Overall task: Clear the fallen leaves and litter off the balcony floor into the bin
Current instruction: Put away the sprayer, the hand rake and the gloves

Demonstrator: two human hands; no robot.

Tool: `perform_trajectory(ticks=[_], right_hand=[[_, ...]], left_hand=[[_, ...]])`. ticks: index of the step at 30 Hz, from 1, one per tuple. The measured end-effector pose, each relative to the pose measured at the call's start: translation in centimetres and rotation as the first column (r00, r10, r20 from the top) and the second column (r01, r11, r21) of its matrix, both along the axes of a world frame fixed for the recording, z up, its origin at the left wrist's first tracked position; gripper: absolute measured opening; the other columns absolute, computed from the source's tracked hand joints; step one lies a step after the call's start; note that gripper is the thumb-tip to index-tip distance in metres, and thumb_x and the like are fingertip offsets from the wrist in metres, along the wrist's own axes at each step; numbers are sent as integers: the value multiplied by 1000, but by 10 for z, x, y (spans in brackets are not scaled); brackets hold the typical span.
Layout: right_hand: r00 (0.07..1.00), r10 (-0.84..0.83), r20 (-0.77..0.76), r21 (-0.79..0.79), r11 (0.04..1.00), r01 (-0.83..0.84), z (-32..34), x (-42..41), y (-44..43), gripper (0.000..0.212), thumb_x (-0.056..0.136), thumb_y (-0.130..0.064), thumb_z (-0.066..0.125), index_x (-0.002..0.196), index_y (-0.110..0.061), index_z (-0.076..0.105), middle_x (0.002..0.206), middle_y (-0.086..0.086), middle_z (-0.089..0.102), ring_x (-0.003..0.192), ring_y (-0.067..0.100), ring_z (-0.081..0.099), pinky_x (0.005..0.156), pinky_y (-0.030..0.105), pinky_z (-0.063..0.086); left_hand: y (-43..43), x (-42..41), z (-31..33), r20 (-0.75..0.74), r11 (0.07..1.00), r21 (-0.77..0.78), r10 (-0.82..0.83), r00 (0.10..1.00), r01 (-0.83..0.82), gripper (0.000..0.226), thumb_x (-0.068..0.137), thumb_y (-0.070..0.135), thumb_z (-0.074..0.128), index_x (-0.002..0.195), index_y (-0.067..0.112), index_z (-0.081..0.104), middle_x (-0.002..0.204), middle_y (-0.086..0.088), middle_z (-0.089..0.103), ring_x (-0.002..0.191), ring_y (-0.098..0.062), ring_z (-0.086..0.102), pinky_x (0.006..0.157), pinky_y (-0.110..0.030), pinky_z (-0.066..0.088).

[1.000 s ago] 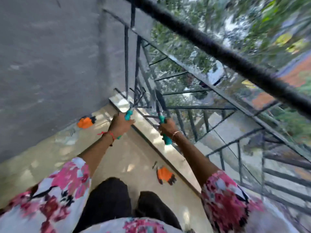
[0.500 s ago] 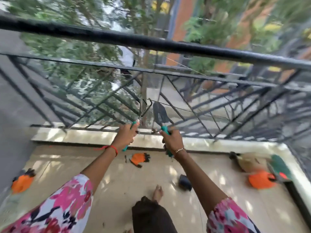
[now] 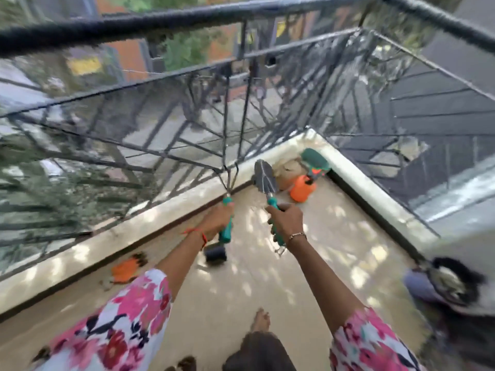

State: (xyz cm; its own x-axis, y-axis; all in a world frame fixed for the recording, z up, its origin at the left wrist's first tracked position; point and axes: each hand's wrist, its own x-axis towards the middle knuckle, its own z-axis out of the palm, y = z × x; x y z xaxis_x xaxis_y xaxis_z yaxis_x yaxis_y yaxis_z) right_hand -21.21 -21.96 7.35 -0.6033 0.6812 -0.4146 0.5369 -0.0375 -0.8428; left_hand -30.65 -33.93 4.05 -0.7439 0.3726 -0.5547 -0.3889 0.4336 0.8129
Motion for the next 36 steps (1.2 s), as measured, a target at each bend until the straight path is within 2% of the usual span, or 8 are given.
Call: perform_trajectory(ticks=[7, 14, 19, 23, 25, 30, 32, 36], right_hand=[[974, -227, 27, 18, 974, 226, 7, 55, 184, 21, 86, -13, 59, 71, 1, 58, 54, 10, 49, 31, 17, 39, 31, 14, 29], [936, -350, 23, -77, 933, 351, -8, 51, 311, 26, 87, -13, 57, 63, -3, 51, 62, 15, 54, 41, 22, 45, 41, 26, 40], [925, -379, 37, -79, 921, 381, -60, -5, 397, 35, 62, -40, 63, 57, -6, 53, 75, 28, 64, 65, 36, 62, 62, 54, 54], [934, -345, 87, -90, 931, 353, -65, -50, 465, 39, 84, -18, 63, 50, -12, 45, 59, 13, 52, 55, 20, 47, 53, 30, 49], [945, -311, 107, -98, 942, 321, -68, -68, 494, 43, 86, -15, 62, 49, -13, 40, 52, 3, 41, 48, 11, 36, 40, 15, 33], [955, -278, 107, -262, 918, 297, -85, -117, 553, 18, 84, -14, 66, 76, 1, 61, 73, 13, 55, 67, 19, 52, 60, 31, 43], [964, -244, 103, -387, 883, 265, -93, -136, 578, 18, 86, -8, 63, 96, 7, 62, 81, 13, 57, 60, 13, 57, 58, 27, 47], [987, 14, 160, -546, 834, 77, -116, -163, 629, 9, 86, -1, 60, 93, -6, 57, 77, 4, 57, 61, 9, 56, 56, 16, 48]], left_hand=[[203, 31, 17, 191, 976, 144, -189, 963, 163, 27, 101, 10, 32, 74, 15, 36, 68, -4, 37, 55, -14, 40, 48, -25, 41], [352, 30, 6, 287, 980, 150, -168, 943, 129, 6, 101, 12, 34, 104, 14, 38, 76, -4, 43, 66, -14, 43, 62, -29, 39], [464, 8, -19, 501, 969, 247, -151, 852, 26, 16, 102, 12, 33, 92, 9, 44, 80, -11, 51, 71, -21, 52, 67, -38, 46], [540, -27, -35, 551, 977, 208, -158, 820, 49, 27, 102, 10, 29, 82, 13, 47, 77, -7, 53, 62, -14, 55, 65, -31, 46], [568, -44, -35, 570, 981, 192, -128, 811, 21, 29, 101, 8, 29, 79, 11, 48, 73, -8, 56, 62, -16, 56, 66, -32, 49], [633, -90, -39, 604, 984, 157, -26, 797, -87, 30, 100, 4, 29, 78, 12, 49, 49, 0, 63, 39, -7, 60, 49, -22, 51], [654, -108, -50, 648, 976, 164, 3, 762, -144, 30, 99, 5, 29, 81, 11, 51, 53, -2, 65, 42, -8, 61, 54, -23, 52], [689, -140, -80, 716, 960, 113, 100, 691, -256, 34, 101, 9, 24, 80, 11, 51, 49, 1, 65, 43, -8, 62, 50, -20, 51]])
